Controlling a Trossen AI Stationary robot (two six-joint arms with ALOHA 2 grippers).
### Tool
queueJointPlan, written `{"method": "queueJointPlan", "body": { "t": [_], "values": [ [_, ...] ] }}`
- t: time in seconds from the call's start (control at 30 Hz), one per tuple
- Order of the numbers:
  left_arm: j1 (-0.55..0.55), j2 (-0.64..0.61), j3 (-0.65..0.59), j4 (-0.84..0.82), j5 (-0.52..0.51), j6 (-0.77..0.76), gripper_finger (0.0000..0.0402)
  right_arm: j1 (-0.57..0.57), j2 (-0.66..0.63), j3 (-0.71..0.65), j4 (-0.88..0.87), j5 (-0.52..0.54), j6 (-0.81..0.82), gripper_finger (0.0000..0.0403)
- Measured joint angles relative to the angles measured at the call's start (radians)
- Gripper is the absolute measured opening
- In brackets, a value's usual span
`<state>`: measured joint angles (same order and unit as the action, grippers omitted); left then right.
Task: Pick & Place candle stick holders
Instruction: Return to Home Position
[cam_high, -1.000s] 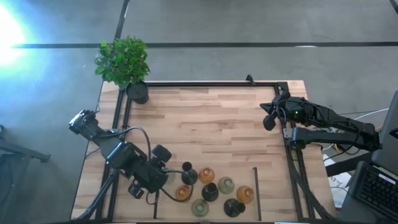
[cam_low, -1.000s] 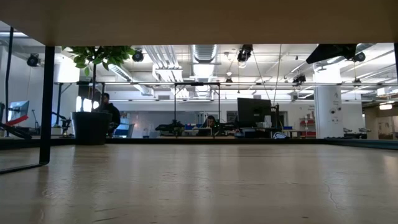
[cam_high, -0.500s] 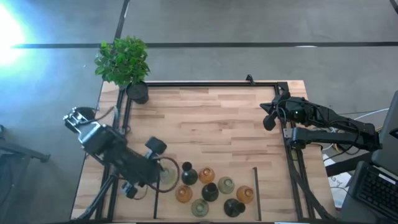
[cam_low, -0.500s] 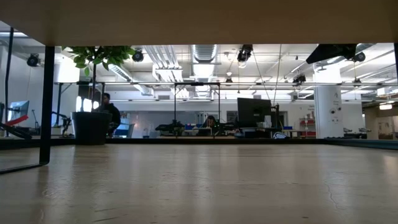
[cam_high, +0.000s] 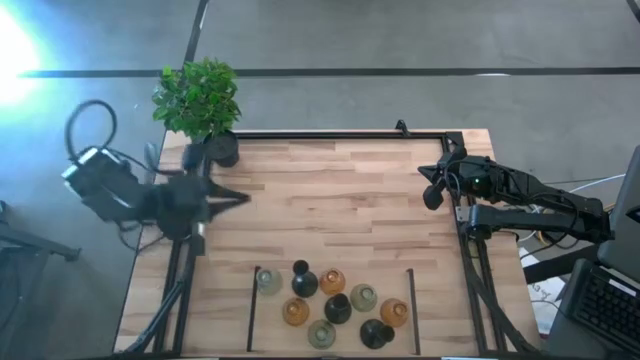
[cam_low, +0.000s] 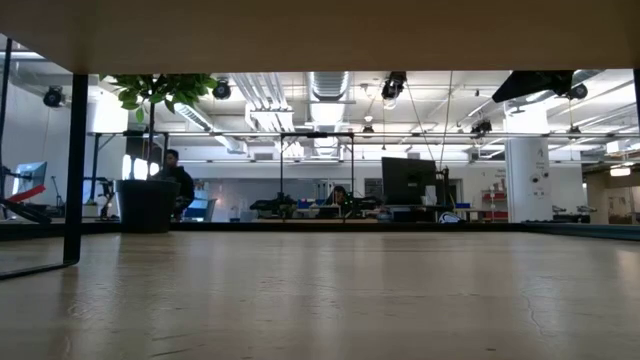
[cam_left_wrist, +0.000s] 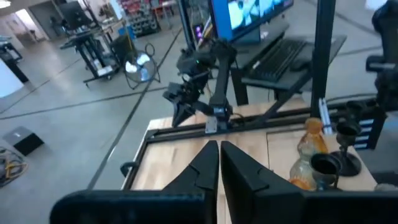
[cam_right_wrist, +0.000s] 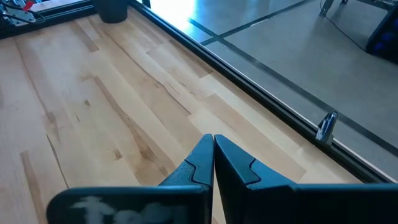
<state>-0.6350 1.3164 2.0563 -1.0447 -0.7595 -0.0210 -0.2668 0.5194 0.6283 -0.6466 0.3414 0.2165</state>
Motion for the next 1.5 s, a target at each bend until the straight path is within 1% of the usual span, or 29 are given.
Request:
{"method": "queueJointPlan", "body": {
  "t": [0.17,0.3,0.4,0.47,0.57,0.67,0.77,0.87,0.93,1.03,1.1,1.17,1.27,1.5],
  "values": [
    [-0.001,-0.084,0.002,0.015,0.001,0.012,0.0019,0.000,0.000,0.000,0.000,0.000,0.000,0.0008],
    [0.014,-0.133,-0.008,-0.013,-0.002,0.024,0.0020,0.000,0.000,0.000,0.000,0.000,0.000,0.0008],
    [0.057,-0.175,-0.064,-0.013,0.037,0.067,0.0021,0.000,0.000,0.000,0.000,0.000,0.000,0.0008],
    [0.107,-0.208,-0.136,0.011,0.067,0.076,0.0021,0.000,0.000,0.000,0.000,0.000,0.000,0.0008],
    [0.190,-0.286,-0.306,0.136,0.161,0.097,0.0022,0.000,0.000,0.000,0.000,0.000,0.000,0.0008],
    [0.302,-0.393,-0.528,0.352,0.267,0.208,0.0023,0.000,0.000,0.000,0.000,0.000,0.000,0.0008],
    [0.424,-0.504,-0.762,0.577,0.417,0.303,0.0023,0.000,0.000,0.000,0.000,0.000,0.000,0.0008],
    [0.546,-0.592,-0.978,0.794,0.541,0.313,0.0023,0.000,0.000,0.000,0.000,0.000,0.000,0.0008],
    [0.622,-0.633,-1.099,0.912,0.626,0.307,0.0023,0.000,0.000,0.000,0.000,0.000,0.000,0.0008],
    [0.701,-0.682,-1.258,1.037,0.787,0.301,0.0023,0.000,0.000,0.000,0.000,0.000,0.000,0.0008],
    [0.730,-0.705,-1.341,1.093,0.859,0.278,0.0023,0.000,0.000,0.000,0.000,0.000,0.000,0.0008],
    [0.743,-0.724,-1.413,1.130,0.877,0.231,0.0023,0.000,0.000,0.000,0.000,0.000,0.000,0.0008],
    [0.746,-0.746,-1.512,1.206,0.879,0.184,0.0023,0.000,0.000,0.000,0.000,0.000,0.000,0.0008],
    [0.747,-0.758,-1.766,1.501,0.872,0.087,0.0023,0.000,0.000,0.000,0.000,0.000,0.000,0.0008]
  ]
}}
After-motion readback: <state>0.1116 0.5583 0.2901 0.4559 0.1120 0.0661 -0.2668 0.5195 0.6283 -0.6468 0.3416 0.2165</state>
